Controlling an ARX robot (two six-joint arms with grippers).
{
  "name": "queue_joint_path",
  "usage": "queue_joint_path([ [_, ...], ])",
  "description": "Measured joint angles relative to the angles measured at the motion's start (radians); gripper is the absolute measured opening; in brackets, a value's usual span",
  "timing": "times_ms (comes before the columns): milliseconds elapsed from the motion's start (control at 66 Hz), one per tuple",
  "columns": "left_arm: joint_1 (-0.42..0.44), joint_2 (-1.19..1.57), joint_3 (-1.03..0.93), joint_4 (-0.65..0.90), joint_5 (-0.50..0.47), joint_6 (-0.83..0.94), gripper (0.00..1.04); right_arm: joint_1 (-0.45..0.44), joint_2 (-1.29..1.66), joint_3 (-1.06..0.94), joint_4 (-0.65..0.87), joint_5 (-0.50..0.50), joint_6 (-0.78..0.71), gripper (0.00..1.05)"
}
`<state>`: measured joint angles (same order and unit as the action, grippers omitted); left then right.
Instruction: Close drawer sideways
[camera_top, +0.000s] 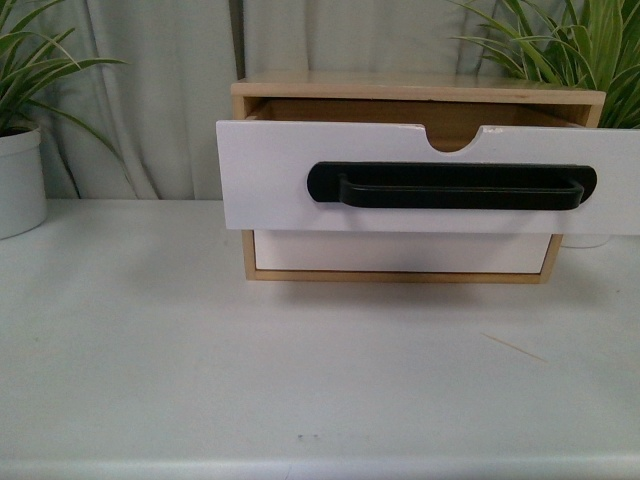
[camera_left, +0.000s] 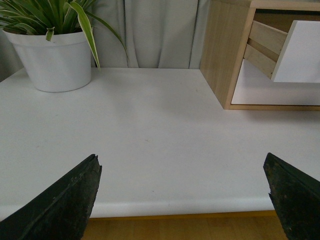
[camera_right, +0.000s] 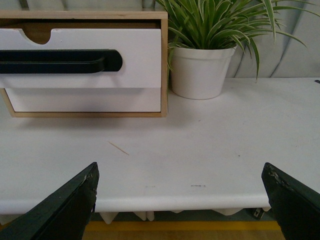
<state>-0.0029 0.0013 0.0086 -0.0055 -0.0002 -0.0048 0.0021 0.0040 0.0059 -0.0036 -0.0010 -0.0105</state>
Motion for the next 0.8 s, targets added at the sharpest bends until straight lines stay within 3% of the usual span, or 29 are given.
queue_joint_path([
  [697, 0.0, 0.0, 0.0, 0.0, 0.0, 0.0, 0.99, 0.0, 0.0, 0.0, 0.0, 0.0, 0.0, 0.96],
  [727, -0.011, 0.01, 0.002, -0.006, -0.039, -0.011, 0.99, -0.009, 0.011, 0.005, -0.018, -0.034, -0.006, 0.96],
  [742, -0.036, 0.029, 0.013, -0.033, -0.135, -0.031, 0.99, -0.025, 0.029, 0.024, -0.062, -0.093, -0.017, 0.96],
  [758, -0.055, 0.046, 0.022, -0.053, -0.161, -0.04, 0.99, -0.035, 0.045, 0.035, -0.088, -0.109, -0.02, 0.96],
  [773, -0.093, 0.09, 0.042, -0.088, -0.27, -0.077, 0.99, -0.05, 0.085, 0.058, -0.131, -0.183, -0.034, 0.96],
  [803, -0.151, 0.167, 0.067, -0.115, -0.459, -0.143, 0.99, -0.061, 0.129, 0.079, -0.159, -0.235, -0.041, 0.96],
])
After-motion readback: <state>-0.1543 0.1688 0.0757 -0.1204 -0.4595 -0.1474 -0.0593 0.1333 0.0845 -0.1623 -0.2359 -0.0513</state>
